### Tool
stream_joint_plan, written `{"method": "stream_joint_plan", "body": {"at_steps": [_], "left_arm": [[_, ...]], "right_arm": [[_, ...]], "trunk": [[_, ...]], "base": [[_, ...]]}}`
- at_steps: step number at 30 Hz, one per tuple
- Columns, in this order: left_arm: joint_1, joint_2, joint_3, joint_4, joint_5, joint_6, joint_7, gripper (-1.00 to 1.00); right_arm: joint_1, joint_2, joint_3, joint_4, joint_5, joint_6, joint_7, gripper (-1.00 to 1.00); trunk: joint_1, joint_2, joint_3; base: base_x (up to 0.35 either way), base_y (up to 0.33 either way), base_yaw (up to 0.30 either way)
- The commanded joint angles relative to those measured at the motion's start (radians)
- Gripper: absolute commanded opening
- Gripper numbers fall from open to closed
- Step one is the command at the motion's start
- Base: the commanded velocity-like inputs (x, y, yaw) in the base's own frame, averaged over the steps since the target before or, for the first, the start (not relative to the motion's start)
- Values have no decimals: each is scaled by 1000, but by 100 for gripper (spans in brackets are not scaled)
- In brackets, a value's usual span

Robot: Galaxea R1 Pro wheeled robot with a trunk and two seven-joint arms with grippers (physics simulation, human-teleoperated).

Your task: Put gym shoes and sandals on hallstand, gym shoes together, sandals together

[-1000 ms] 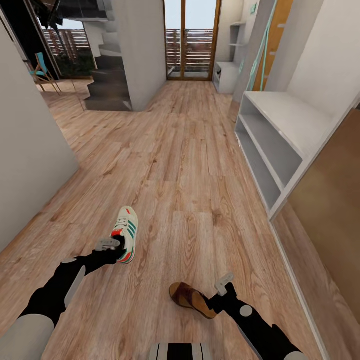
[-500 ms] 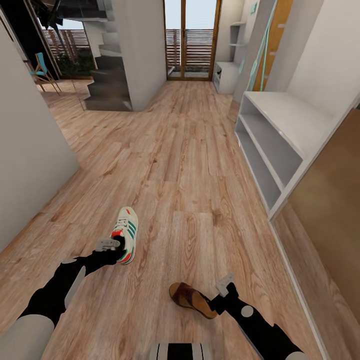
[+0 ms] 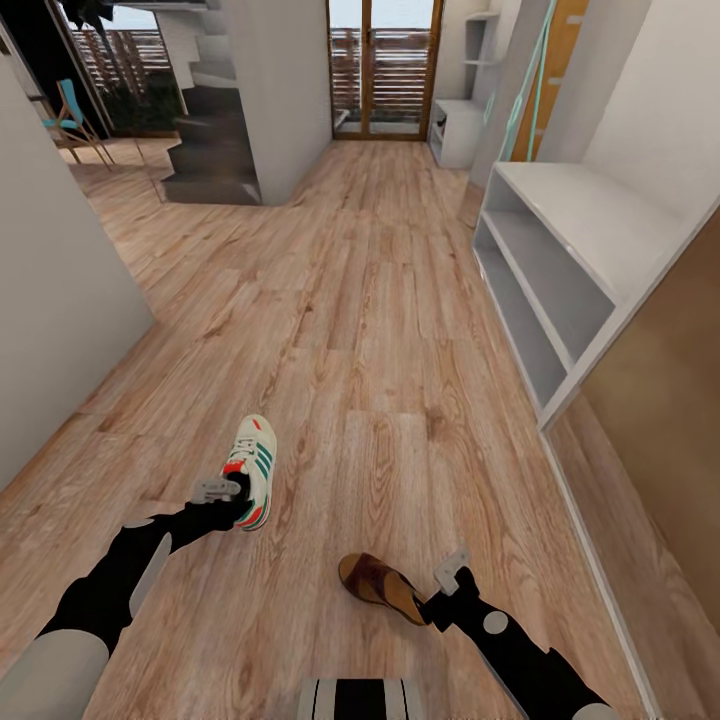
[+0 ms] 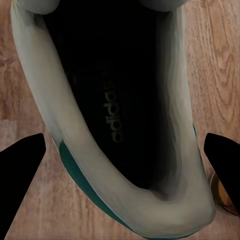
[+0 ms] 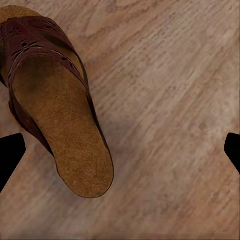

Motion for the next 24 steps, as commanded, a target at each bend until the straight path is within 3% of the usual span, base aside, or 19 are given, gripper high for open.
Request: {"method": "stream_joint_plan", "body": {"at_steps": [1,10,17,24], "left_arm": [[0,0,1,-2,11,10,-1,-100],[0,-2,0,-2,11,10,-2,-100],[0,-3,0,-3,11,10,-2,-100],[1,-1,0,-1,11,10,-2,-100]], "right_arm": [[0,-1,2,-2,10,5,1,100],[0,-1,-1,-4,10,6,16,100],[-1,-1,-4,-10,10,8,95,100],[0,-1,-6,-11,10,9,104,100]], "trunk": [[0,0,-1],[0,0,-1],[0,0,-1],[3,-2,-29]], "base": [[0,0,0],[0,0,0],[0,0,0],[0,0,0]]}}
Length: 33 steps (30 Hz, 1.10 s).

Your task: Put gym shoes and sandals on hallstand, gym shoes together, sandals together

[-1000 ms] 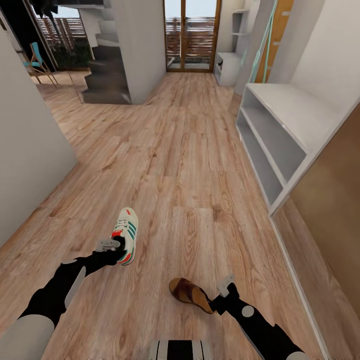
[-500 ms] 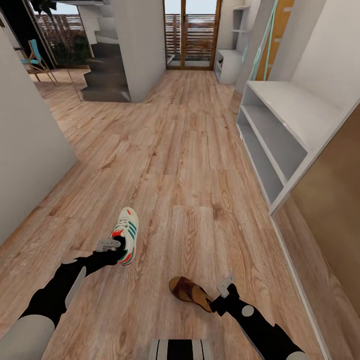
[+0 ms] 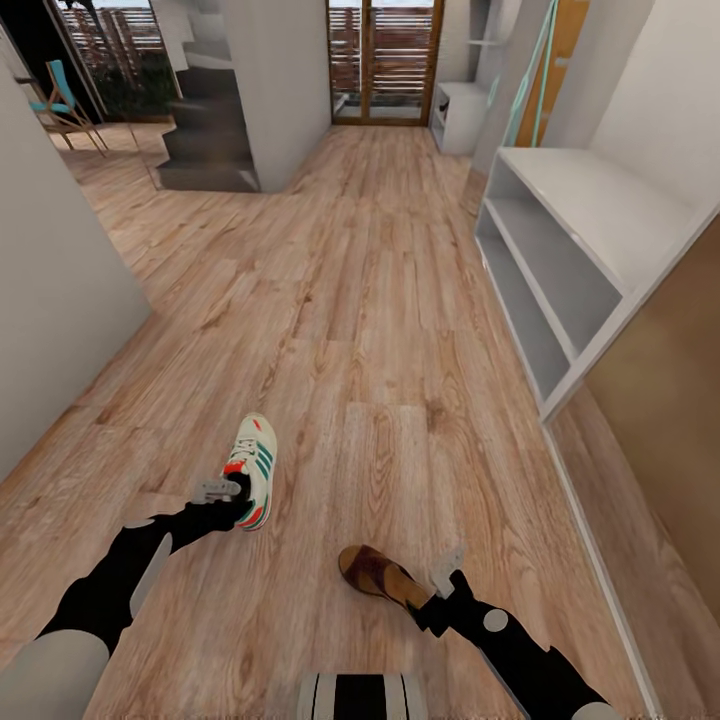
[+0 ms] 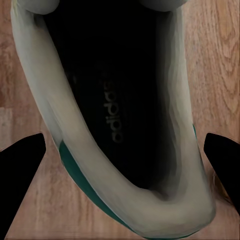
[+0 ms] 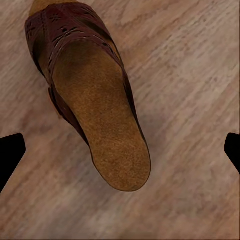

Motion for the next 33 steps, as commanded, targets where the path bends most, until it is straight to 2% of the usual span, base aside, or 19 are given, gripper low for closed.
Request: {"method": "stream_joint_plan", "body": {"at_steps": [1,6,18,24,31,33], "left_arm": [[1,1,2,-1,12,10,-2,-100],[1,2,2,1,12,10,-2,-100],[3,3,3,-4,12,10,-1,-100],[3,3,2,-2,12,10,-1,-100],[3,3,2,-1,11,10,-1,-100],[3,3,3,-1,11,10,-1,-100]], "right_arm": [[0,-1,2,-3,10,4,2,100],[0,-2,1,-3,10,4,2,100],[0,-2,0,-3,10,4,3,100],[0,-2,0,-3,10,3,3,100],[0,-2,0,-3,10,2,3,100],[0,-3,0,-3,10,2,3,100]], "trunk": [[0,-1,-5],[2,-2,-30],[2,-2,-35],[5,-3,-64],[5,-3,-70],[6,-4,-79]], "base": [[0,0,0],[0,0,0],[0,0,0],[0,0,0],[0,0,0],[0,0,0]]}}
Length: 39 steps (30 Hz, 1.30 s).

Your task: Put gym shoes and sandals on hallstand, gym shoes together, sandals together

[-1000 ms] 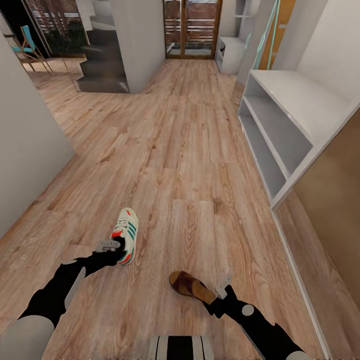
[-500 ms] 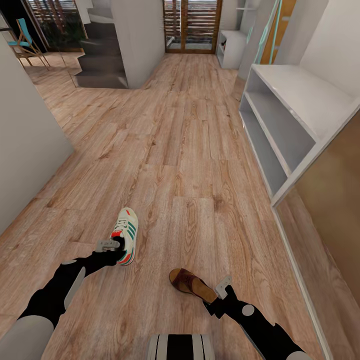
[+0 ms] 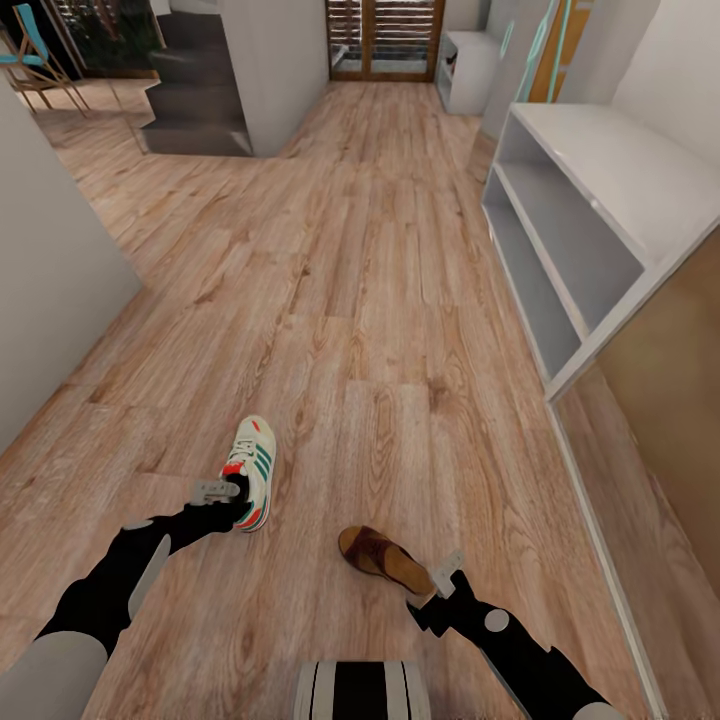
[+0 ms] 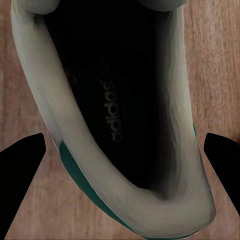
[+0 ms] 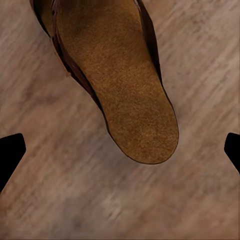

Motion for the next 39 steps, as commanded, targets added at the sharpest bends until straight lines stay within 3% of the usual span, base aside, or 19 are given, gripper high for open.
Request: {"method": "stream_joint_plan", "body": {"at_steps": [1,12,39], "left_arm": [[0,0,2,-1,12,10,-2,-100],[0,1,1,-1,11,10,-2,-100],[1,3,2,5,10,8,-2,-100]], "right_arm": [[0,-1,1,-2,10,4,1,100],[0,-7,0,-4,10,3,0,100],[0,-6,3,-2,10,1,-2,100]], "trunk": [[0,-1,-6],[1,-1,-27],[1,-1,-28]], "base": [[0,0,0],[0,0,0],[38,0,0]]}}
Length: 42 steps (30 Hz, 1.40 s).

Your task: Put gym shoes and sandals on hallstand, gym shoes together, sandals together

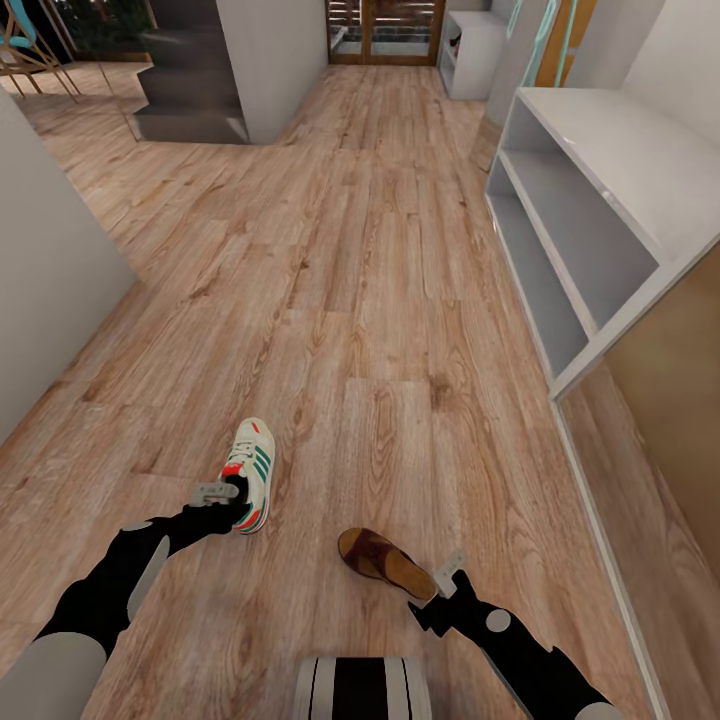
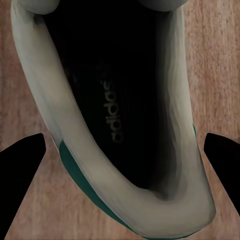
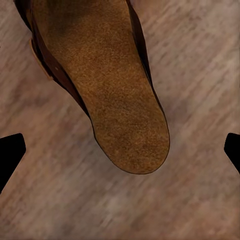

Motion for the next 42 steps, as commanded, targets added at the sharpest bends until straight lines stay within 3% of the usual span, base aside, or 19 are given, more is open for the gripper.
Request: {"method": "stream_joint_plan", "body": {"at_steps": [1,19,25,34,38,40,42], "left_arm": [[0,0,2,-1,10,10,-2,-100],[0,2,2,-4,10,9,-3,-100],[0,3,2,-6,9,9,-3,-100],[-11,4,5,-14,10,12,-3,-100],[-15,4,6,-70,11,18,-2,-100],[-16,1,7,-158,11,91,-1,-100],[-15,0,7,-191,11,120,-1,-100]], "right_arm": [[0,-1,2,-2,10,4,1,100],[0,-1,0,-2,10,6,1,100],[0,-2,0,-2,10,6,1,100],[0,-2,0,-2,10,5,1,100],[0,-2,0,-2,10,5,1,100],[0,-2,0,-2,10,5,1,100],[0,-2,0,-2,10,5,1,100]], "trunk": [[0,0,-1],[0,0,-1],[3,-2,-28],[3,-2,-36],[3,-2,-37],[3,-2,-41],[4,-2,-48]], "base": [[2,0,0],[34,0,0],[0,0,0],[0,0,0],[0,0,0],[0,0,0],[0,0,0]]}}
